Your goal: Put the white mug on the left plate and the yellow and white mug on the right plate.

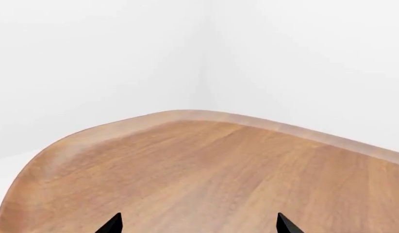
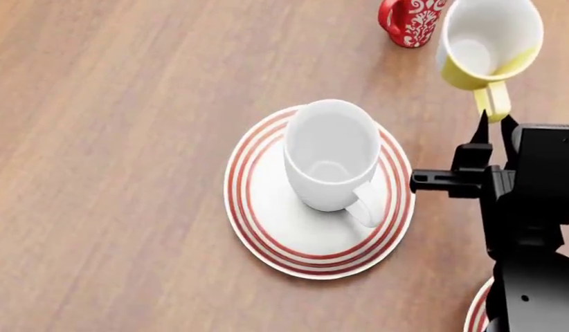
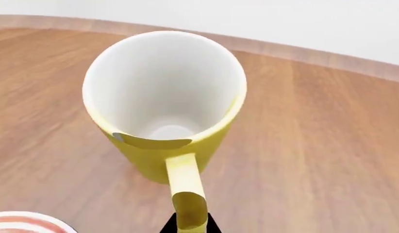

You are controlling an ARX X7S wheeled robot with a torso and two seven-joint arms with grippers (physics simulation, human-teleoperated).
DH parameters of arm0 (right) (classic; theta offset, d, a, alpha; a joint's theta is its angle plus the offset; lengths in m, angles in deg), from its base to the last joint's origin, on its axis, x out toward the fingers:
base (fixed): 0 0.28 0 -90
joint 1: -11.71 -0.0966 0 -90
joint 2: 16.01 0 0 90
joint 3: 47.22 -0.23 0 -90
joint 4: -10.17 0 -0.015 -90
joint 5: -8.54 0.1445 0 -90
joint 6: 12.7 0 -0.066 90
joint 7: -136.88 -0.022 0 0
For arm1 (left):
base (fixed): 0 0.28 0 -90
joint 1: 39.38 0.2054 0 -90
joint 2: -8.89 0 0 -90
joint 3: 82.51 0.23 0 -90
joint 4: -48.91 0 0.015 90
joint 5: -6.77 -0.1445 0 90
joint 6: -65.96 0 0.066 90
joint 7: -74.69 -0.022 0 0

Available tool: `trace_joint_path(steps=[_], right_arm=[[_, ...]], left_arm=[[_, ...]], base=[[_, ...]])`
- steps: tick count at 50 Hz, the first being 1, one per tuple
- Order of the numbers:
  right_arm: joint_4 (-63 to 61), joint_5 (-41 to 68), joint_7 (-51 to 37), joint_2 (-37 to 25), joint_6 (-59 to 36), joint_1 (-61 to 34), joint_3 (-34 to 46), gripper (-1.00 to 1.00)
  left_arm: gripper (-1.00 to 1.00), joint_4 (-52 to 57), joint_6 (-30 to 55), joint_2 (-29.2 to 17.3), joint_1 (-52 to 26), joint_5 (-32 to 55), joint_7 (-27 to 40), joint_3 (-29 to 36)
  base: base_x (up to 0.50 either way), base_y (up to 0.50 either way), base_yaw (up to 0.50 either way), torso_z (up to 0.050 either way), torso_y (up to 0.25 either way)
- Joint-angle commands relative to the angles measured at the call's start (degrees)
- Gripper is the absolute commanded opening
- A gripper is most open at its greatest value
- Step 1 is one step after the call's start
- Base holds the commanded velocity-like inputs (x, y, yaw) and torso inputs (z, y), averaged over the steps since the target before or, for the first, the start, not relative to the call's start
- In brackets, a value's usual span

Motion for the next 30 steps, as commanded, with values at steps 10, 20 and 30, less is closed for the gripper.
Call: trace_joint_path(steps=[10,20,30], right_arm=[[-22.94,10.41,2.5,-4.73,-11.55,10.75,-7.75,-1.0],[-32.33,12.28,0.94,-7.57,-16.26,17.25,-12.24,-1.0],[-40.49,14.25,1.17,-10.04,-20.14,25.08,-16.08,-1.0]], left_arm=[[1.0,0.28,0.91,-0.19,-0.76,-0.48,1.09,0.55],[1.0,1.29,1.18,-0.57,-0.07,-0.26,1.58,0.34],[1.0,3.37,2.41,-0.92,0.28,-0.01,2.88,0.37]], base=[[0.0,0.0,0.0,0.0,0.0],[0.0,0.0,0.0,0.0,0.002],[0.0,0.0,0.0,0.0,0.0]])
